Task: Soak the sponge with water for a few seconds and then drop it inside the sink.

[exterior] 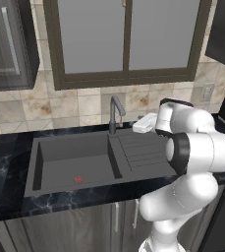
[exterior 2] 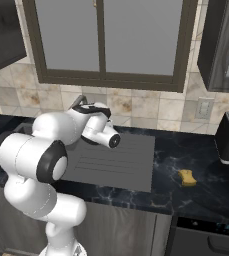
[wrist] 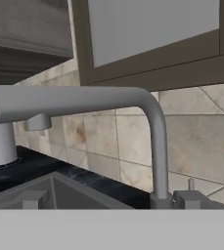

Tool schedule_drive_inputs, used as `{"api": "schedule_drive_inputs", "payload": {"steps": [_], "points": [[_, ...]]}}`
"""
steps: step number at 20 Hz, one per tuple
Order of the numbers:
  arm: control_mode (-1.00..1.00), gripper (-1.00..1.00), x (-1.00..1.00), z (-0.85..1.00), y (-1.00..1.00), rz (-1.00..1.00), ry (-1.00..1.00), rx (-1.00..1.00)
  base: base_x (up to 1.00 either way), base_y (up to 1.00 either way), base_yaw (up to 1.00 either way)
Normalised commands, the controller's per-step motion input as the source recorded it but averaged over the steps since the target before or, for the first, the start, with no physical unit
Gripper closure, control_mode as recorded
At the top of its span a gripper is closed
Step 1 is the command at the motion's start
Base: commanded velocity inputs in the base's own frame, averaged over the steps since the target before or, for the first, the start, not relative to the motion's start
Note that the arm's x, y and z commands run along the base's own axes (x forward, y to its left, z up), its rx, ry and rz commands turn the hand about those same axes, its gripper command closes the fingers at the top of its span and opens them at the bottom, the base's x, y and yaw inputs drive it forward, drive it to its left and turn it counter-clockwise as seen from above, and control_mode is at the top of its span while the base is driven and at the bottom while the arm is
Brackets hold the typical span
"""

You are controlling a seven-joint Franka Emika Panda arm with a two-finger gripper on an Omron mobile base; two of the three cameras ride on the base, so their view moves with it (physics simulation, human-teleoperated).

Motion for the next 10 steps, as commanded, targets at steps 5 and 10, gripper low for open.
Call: {"api": "schedule_drive_inputs", "payload": {"steps": [5, 10], "points": [[-1.00, -1.00, 0.07, 0.00, 0.00, 0.00, 0.00, 0.00, 0.00, 0.00, 0.00], [-1.00, -1.00, 0.06, 0.00, 0.00, 0.00, 0.00, 0.00, 0.00, 0.00, 0.00]]}}
